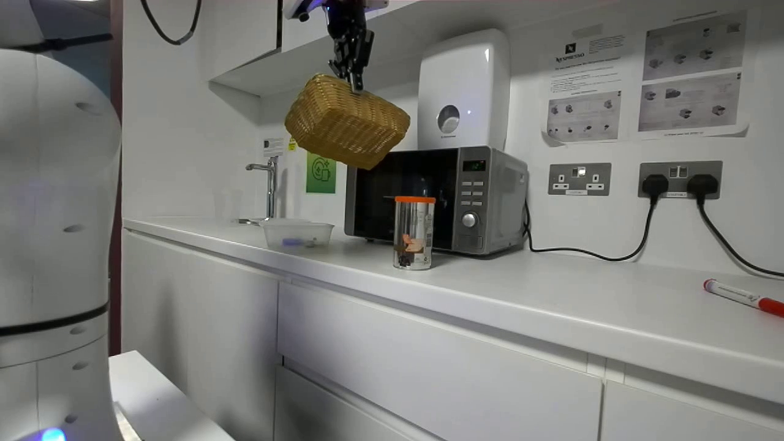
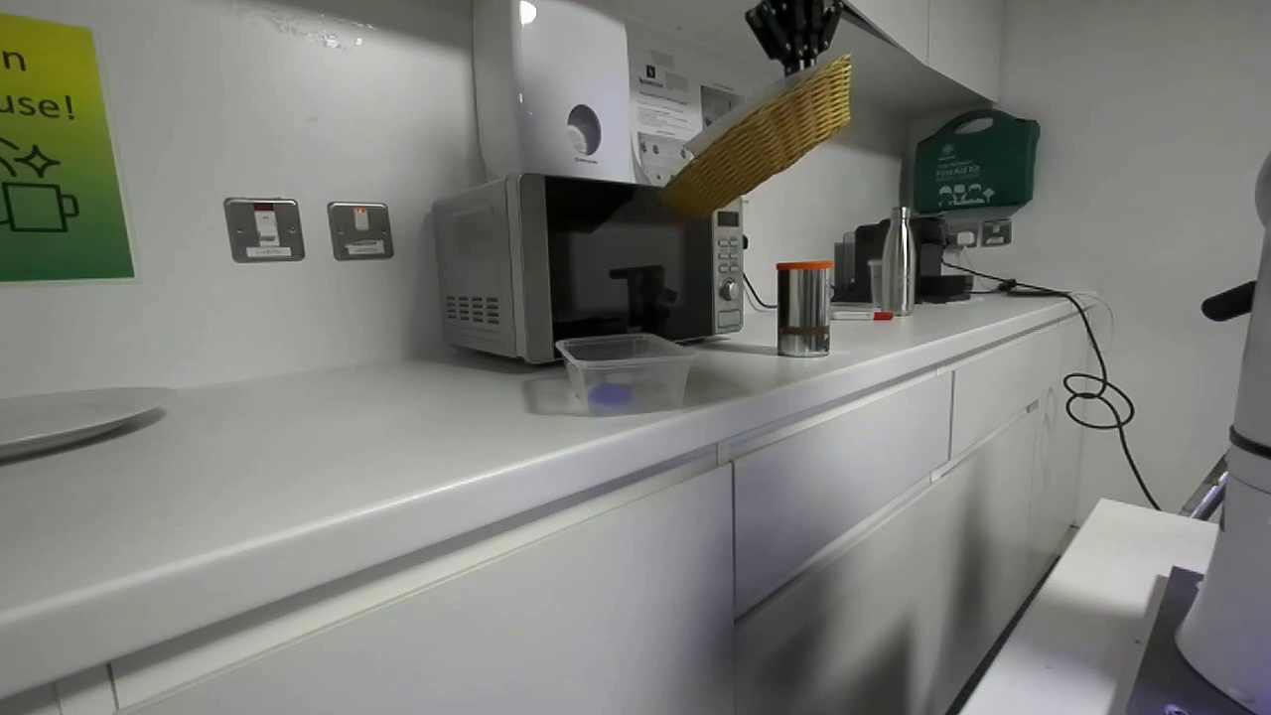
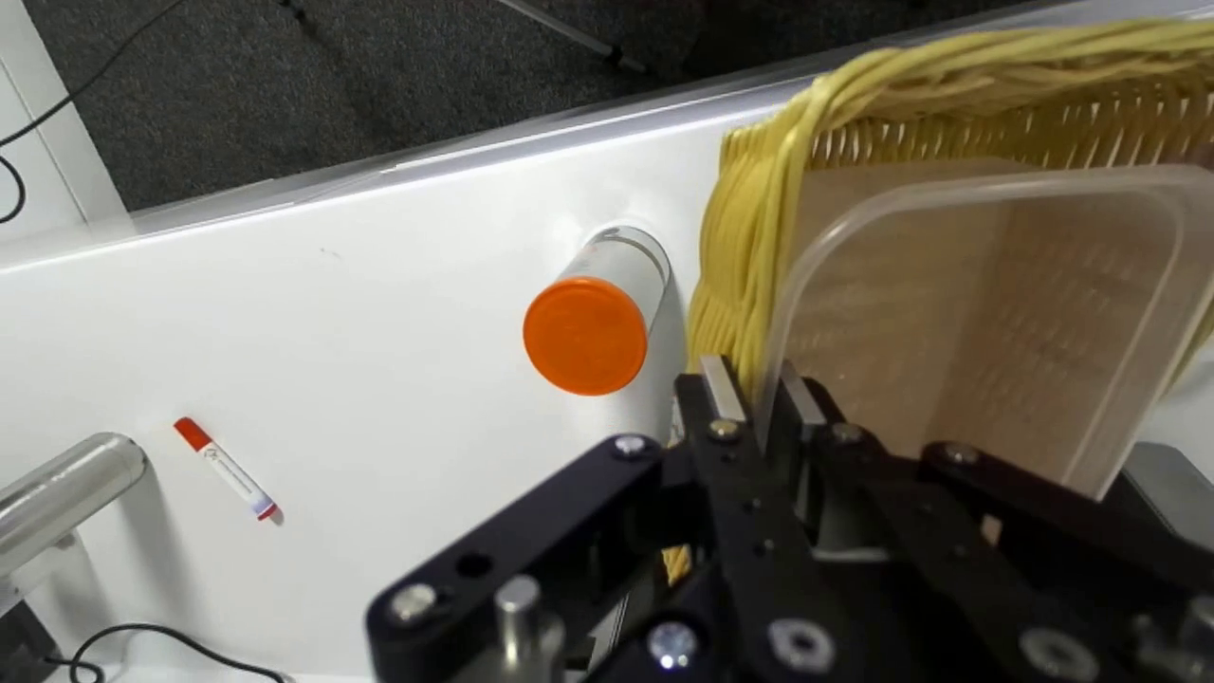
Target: Put the lunchboxes on top of the microwave
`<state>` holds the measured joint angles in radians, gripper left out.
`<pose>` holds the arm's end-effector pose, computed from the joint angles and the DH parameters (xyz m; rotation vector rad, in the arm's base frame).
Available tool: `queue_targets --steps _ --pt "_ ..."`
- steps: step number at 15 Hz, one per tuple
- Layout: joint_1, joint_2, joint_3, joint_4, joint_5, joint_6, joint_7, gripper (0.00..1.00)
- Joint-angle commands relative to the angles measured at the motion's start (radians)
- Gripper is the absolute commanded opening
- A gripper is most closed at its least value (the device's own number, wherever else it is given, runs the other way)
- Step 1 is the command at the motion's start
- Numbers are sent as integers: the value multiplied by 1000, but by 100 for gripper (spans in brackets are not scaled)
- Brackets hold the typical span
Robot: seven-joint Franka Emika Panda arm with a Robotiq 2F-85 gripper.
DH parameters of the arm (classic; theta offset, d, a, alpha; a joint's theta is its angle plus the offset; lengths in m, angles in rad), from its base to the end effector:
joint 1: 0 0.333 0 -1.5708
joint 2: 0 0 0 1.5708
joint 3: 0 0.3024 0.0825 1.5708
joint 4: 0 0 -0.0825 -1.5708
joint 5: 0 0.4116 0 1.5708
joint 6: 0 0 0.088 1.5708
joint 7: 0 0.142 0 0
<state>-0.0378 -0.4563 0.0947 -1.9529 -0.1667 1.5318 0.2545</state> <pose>0.4386 0.0084 0.6168 2.9223 -0.3166 0.0951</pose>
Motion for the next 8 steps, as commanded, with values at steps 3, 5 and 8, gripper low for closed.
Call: queue_targets --steps 3,5,8 --pt "13 71 25 111 -50 18 -6 3" --pt "13 97 32 138 -60 39 -1 3" --pt "11 138 35 186 -79 69 5 3"
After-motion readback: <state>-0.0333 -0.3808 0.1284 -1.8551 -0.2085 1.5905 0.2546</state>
